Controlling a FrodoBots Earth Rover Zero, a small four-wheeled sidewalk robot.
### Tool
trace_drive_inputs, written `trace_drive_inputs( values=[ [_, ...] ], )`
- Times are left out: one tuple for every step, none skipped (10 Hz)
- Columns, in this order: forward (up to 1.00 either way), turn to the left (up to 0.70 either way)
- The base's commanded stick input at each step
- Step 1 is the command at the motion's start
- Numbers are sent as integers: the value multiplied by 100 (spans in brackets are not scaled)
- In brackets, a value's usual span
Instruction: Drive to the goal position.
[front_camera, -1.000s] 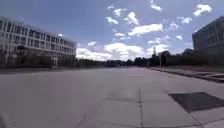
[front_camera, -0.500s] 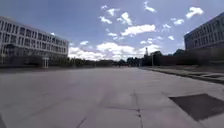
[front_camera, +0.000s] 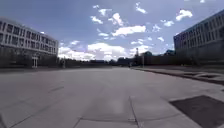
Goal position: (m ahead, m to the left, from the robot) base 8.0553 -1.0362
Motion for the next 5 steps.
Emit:
trace_drive_inputs(
  values=[
    [70,-1],
    [70,0],
    [70,0],
    [70,0],
    [70,0]
  ],
)
